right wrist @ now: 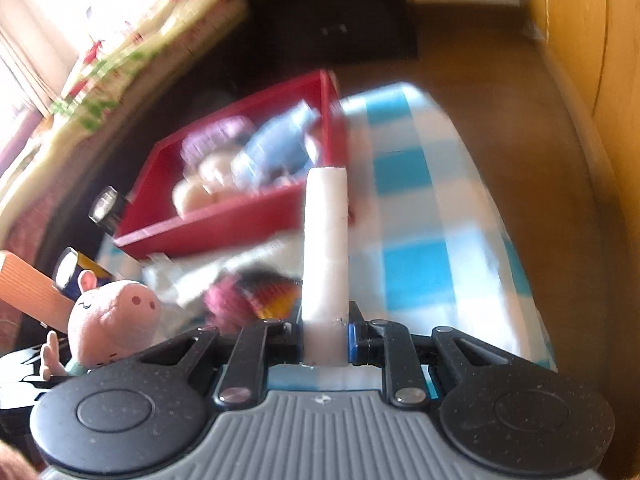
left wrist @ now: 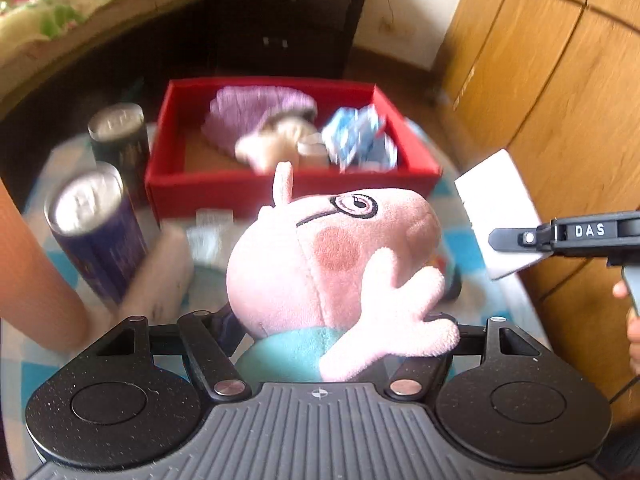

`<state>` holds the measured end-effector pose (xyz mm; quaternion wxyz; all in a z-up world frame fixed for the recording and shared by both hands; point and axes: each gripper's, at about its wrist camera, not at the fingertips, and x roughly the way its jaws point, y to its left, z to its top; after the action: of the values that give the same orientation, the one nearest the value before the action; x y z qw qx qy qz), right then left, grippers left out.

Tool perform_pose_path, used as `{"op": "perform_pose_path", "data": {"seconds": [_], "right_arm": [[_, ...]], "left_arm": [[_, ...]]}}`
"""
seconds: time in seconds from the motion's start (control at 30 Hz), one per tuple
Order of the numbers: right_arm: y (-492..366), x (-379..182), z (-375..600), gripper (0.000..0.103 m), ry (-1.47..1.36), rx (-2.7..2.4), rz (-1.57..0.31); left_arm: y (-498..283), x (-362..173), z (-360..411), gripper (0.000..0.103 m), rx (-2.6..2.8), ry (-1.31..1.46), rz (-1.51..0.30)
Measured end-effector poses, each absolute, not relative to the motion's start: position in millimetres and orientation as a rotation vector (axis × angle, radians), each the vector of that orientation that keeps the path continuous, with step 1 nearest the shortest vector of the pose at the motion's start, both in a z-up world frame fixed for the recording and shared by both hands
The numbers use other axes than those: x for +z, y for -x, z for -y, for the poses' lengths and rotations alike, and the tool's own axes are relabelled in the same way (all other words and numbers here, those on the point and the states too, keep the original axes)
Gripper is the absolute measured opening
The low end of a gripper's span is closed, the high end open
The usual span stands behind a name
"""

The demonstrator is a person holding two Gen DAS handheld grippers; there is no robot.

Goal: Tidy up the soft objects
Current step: 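Lift the pig plush with the left tool while the right tool lifts the sponge block, then carry the pig plush over the red box with the left tool while the right tool carries the sponge there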

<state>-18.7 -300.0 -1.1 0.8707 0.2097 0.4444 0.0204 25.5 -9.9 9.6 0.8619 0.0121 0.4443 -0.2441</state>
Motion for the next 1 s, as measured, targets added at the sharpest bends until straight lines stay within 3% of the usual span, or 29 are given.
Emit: {"op": "perform_pose_path", "data": {"seconds": [0.43,1.0], "right_arm": [[-3,45,268,0.000,-0.395,0.111,-0.776],[-36,52,256,0.000,-0.316,0.074,-0.706]], "left_arm": [[-49,38,22,0.070,-0.473,-0.018,-0.826],[-81,51,29,0.070,-0.408,-0.007,-0.746]]}}
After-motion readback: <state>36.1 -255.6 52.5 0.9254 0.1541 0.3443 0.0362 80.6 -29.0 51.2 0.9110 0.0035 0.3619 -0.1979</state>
